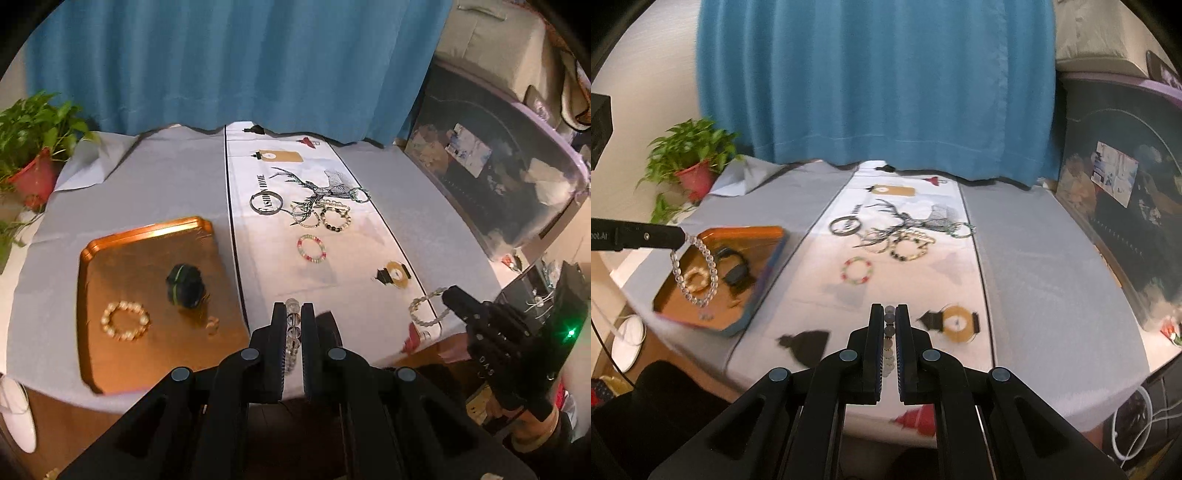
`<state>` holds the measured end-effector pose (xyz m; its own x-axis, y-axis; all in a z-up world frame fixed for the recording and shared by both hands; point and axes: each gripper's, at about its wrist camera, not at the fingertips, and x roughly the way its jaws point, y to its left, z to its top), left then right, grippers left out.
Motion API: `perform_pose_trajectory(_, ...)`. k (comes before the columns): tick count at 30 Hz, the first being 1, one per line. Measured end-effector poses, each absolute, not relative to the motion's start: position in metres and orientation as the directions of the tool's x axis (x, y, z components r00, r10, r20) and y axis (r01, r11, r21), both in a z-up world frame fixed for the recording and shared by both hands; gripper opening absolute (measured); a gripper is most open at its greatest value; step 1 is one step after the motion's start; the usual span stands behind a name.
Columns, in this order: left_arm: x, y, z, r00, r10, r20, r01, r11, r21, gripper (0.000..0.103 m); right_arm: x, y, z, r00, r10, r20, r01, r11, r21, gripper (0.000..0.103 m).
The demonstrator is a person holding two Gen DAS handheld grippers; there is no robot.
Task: Organize jewelry
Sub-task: 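Carry the crystal bracelet in the left tool while the right tool carries the pearl bracelet to the tray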
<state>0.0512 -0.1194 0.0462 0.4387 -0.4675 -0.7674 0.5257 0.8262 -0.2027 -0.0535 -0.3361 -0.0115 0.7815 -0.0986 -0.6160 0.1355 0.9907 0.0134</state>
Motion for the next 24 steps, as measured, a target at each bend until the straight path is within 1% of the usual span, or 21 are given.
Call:
perform_pose_trajectory(4, 0.031, -0.095, 0.055, 0.459, -0.478, -0.749, 0.513, 0.831, -0.216, 0.005, -0.073, -0.315, -0.005, 0.785, -0.062, -0.616, 0.102, 0.994, 0.031, 0.006)
perform_pose_trajectory(13, 0.012, -0.05, 0.058, 0.491, -0.477, -0.729, 0.469, 0.85, -0.24, 0.005, -0.094, -0.268, 0.009, 0.796, -0.022, -0.605, 0.027, 1.0, -0.002, 0.006)
perform_pose_trajectory(24, 0.023, -0.012, 0.057, 0.518, -0.471, -0.714, 0.415, 0.868, -0.271, 0.005, -0.077, -0.229, 0.013, 0.792, 0.038, -0.609, -0.068, 0.997, -0.026, 0.006)
